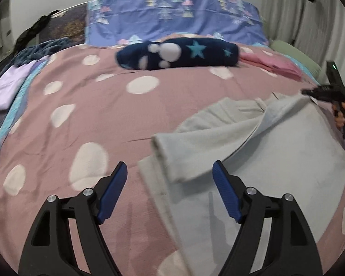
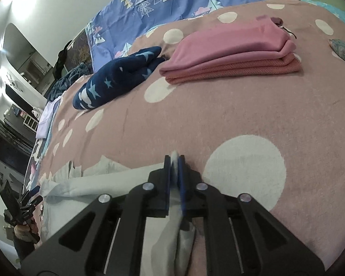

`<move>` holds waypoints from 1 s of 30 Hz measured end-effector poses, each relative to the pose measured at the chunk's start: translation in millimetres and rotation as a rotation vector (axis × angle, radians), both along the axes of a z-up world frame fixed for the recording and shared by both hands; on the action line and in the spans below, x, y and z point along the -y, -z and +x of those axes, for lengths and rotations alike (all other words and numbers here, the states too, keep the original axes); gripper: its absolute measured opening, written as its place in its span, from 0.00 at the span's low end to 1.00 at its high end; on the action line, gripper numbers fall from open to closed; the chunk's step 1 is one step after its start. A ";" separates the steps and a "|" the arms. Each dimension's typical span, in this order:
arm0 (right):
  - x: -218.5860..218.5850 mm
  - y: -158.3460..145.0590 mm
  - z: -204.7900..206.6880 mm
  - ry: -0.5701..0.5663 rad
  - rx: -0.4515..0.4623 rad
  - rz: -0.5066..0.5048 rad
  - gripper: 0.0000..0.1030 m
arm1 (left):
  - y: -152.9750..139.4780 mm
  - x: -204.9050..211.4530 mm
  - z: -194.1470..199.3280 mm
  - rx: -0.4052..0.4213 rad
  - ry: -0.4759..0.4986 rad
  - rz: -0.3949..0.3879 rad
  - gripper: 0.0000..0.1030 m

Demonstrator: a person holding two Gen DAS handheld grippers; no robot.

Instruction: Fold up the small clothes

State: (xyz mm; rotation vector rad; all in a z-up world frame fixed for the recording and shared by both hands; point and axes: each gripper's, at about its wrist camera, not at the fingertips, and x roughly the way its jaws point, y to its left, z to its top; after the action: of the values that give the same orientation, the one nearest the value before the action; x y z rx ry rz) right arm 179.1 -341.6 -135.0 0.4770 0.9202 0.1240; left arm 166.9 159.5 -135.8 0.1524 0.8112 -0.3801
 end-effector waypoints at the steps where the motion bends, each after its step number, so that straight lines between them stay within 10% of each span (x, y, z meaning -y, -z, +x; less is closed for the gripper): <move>1: -0.3 0.6 0.2 -0.003 0.000 0.000 0.09 | 1.8 8.7 -1.3 0.001 0.035 0.023 0.75; 8: 0.1 6.6 0.4 0.001 -0.005 0.015 0.09 | 22.2 55.1 -2.0 0.067 0.162 0.326 0.79; 12: 0.7 8.3 0.7 0.009 -0.005 0.023 0.09 | 13.0 57.9 37.8 0.180 -0.011 0.445 0.79; 19: 7.3 2.7 -5.7 0.001 0.017 0.041 0.22 | -8.5 9.1 78.4 0.037 -0.121 -0.007 0.79; 25: -0.3 5.7 1.8 -0.082 0.007 0.069 0.44 | 35.8 8.3 89.9 -0.130 -0.117 -0.108 0.74; 26: -4.9 5.3 3.0 -0.097 0.006 0.053 0.34 | 34.7 7.9 88.0 -0.112 -0.107 -0.140 0.51; 27: -8.7 4.6 3.9 -0.106 0.005 0.043 0.21 | 31.7 8.0 86.2 -0.108 -0.077 -0.188 0.07; 28: -13.1 2.1 4.1 -0.107 0.007 0.025 0.04 | 27.5 8.4 86.4 -0.111 -0.073 -0.206 0.04; 30: -13.3 -10.6 -3.5 -0.080 0.072 0.021 0.04 | 12.2 11.6 79.0 -0.036 -0.065 -0.181 0.03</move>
State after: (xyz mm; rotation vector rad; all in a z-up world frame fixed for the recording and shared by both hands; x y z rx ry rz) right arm 175.7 -328.3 -124.4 0.4529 0.8684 0.2221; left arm 245.8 147.9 -147.9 -0.0495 0.8110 -0.3932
